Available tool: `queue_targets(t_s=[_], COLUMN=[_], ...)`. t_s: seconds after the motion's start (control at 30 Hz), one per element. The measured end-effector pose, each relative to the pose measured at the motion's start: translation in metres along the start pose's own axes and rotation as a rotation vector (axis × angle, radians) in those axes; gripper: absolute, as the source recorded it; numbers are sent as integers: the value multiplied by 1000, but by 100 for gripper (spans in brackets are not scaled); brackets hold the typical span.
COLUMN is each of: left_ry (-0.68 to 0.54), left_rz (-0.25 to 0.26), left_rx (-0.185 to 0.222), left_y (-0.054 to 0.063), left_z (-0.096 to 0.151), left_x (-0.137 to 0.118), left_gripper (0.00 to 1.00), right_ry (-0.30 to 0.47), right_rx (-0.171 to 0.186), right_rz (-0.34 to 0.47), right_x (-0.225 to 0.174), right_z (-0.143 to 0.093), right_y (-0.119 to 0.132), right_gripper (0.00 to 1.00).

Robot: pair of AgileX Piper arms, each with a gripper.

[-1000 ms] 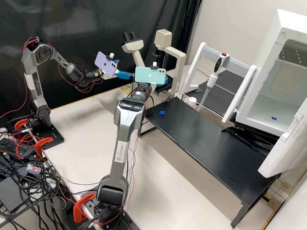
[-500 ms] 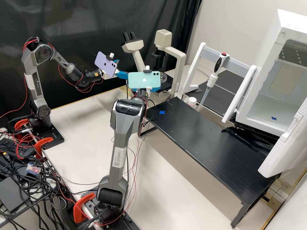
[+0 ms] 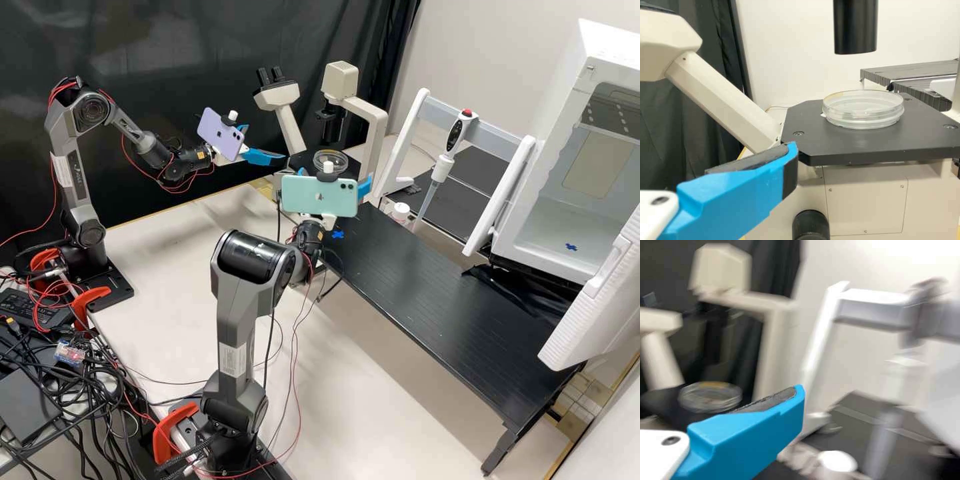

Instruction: Move the petri dish to the microscope

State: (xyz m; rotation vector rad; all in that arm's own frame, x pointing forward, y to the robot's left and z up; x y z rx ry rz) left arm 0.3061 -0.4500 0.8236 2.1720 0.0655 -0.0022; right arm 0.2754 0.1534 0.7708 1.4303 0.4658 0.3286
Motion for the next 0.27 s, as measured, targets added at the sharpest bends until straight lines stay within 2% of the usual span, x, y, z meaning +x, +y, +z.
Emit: queue_targets(t_s=[0.1, 0.2, 0.27], left_ry=[0, 0, 0], left_rz=[0, 0, 0], left_rx=[0, 0, 0], left_y=[0, 0, 0], left_z=[0, 0, 0], left_x=[0, 0, 0], left_gripper=[100, 100, 100], right_ry=[-65, -125, -159], right_rx=[-23, -27, -17], right_rz=[107, 142, 156], right_x=[-21, -37, -48], right_z=[15, 27, 33], right_y=[15, 23, 27], right_gripper=[100, 100, 100])
